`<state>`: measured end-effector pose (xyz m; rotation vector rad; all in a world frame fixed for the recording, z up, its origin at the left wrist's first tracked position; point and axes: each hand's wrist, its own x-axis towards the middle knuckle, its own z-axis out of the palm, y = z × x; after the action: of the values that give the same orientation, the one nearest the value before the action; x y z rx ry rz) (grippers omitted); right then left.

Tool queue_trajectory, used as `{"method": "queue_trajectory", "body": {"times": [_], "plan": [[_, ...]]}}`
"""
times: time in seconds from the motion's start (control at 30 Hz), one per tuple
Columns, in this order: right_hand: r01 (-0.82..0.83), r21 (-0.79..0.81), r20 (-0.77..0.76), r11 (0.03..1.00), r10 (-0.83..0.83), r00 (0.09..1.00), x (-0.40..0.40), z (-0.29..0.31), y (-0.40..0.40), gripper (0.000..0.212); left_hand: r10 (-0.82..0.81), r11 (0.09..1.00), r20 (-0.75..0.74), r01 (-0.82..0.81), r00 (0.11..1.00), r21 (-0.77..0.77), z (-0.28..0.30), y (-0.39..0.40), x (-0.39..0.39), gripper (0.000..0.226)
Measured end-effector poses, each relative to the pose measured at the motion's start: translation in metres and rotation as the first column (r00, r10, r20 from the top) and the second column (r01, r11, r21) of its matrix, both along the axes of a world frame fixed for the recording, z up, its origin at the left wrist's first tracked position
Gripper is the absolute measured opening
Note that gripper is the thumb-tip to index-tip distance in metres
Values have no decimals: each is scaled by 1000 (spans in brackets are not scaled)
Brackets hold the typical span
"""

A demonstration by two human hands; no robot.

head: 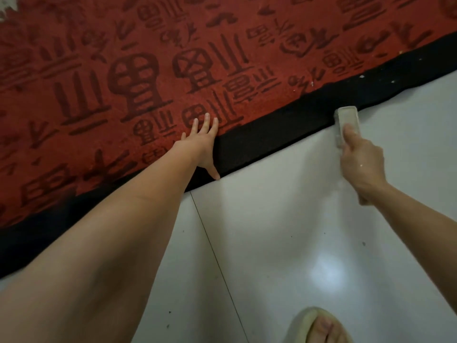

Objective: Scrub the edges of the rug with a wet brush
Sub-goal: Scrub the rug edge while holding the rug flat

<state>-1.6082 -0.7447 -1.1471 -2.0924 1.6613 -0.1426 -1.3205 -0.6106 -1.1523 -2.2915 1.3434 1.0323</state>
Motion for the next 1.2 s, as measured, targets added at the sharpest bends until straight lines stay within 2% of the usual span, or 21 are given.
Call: {"method": "queue_trajectory", "body": {"times": [0.07, 0.17, 0.23, 0.27, 0.33, 0.4, 0.47, 0.5, 0.53, 0.57, 0.63, 0.7, 0.77, 0.83, 0.93, 1.0, 1.03, 1.1, 1.13, 1.17, 1.2], "plan": [[-51, 10, 70, 999, 50, 996, 23, 2, 25, 47, 6, 1000, -2, -6, 1000, -3, 1, -1, -2, 149], [-350, 74, 177, 934, 333, 926, 95, -17, 85, 50, 5, 1000, 8, -5, 1000, -15, 1, -2, 0, 150], [-502, 100, 141, 859, 487, 862, 113, -29, 111, 55, 13, 1000, 10, -13, 1000, -13, 0, 2, 1, 150], [-507, 74, 81, 859, 501, 861, 105, -32, 107, 60, 12, 1000, 10, -12, 1000, -10, -1, 4, 1, 149], [-351, 13, 11, 936, 351, 936, 69, -29, 71, 61, 0, 1000, 9, 0, 1000, -4, -2, 4, 1, 148], [-22, -2, 1, 1000, 22, 1000, 29, -19, 26, 53, -6, 1000, 12, 6, 1000, 12, 0, 3, -1, 147], [223, 4, -12, 975, -223, 975, 14, -15, 5, 47, 6, 999, 35, -8, 999, 37, 3, 1, -5, 147], [252, 14, 15, 968, -253, 967, 20, -13, 9, 43, 3, 999, 39, -5, 999, 53, 5, -1, -7, 146], [188, 22, 63, 982, -189, 980, 36, -16, 23, 41, 4, 998, 41, -7, 999, 63, 5, -3, -9, 145], [38, 53, 119, 998, -44, 992, 58, -22, 42, 41, 7, 998, 46, -10, 999, 69, 5, -4, -9, 145], [-296, 118, 181, 948, 272, 945, 100, -30, 86, 41, 16, 997, 57, -20, 998, 72, 5, -4, -8, 146], [-404, 102, 173, 909, 384, 907, 116, -31, 101, 43, 25, 997, 57, -28, 998, 68, 3, -2, -6, 149], [-291, 43, 88, 956, 287, 954, 93, -30, 73, 46, 23, 997, 47, -26, 999, 71, 1, -1, -6, 150], [-93, 30, 2, 995, 93, 996, 53, -26, 33, 49, 27, 997, 27, -29, 999, 68, 0, -1, -5, 149], [95, -3, 6, 995, -95, 995, 36, -15, 14, 48, 28, 999, 12, -28, 1000, 33, -1, 0, -3, 149], [-36, 26, 120, 999, 33, 992, 57, -12, 45, 41, 12, 1000, -15, -12, 1000, -7, -4, 3, 0, 148], [-195, 60, 150, 979, 185, 971, 70, -16, 70, 43, 6, 999, -25, -6, 1000, -31, -6, 7, 3, 147], [-560, 120, 107, 820, 550, 829, 85, -19, 125, 60, -19, 998, -39, 17, 999, -54, -7, 16, 8, 147], [-674, 152, 101, 723, 667, 738, 81, -19, 144, 68, -49, 998, -30, 47, 998, -45, -7, 20, 10, 149], [-737, 156, 90, 658, 733, 674, 75, -22, 145, 70, -82, 996, -15, 81, 997, -32, -9, 25, 13, 151], [-727, 167, 65, 666, 728, 682, 67, -22, 130, 65, -105, 994, -3, 105, 994, -20, -11, 27, 14, 153]]}}
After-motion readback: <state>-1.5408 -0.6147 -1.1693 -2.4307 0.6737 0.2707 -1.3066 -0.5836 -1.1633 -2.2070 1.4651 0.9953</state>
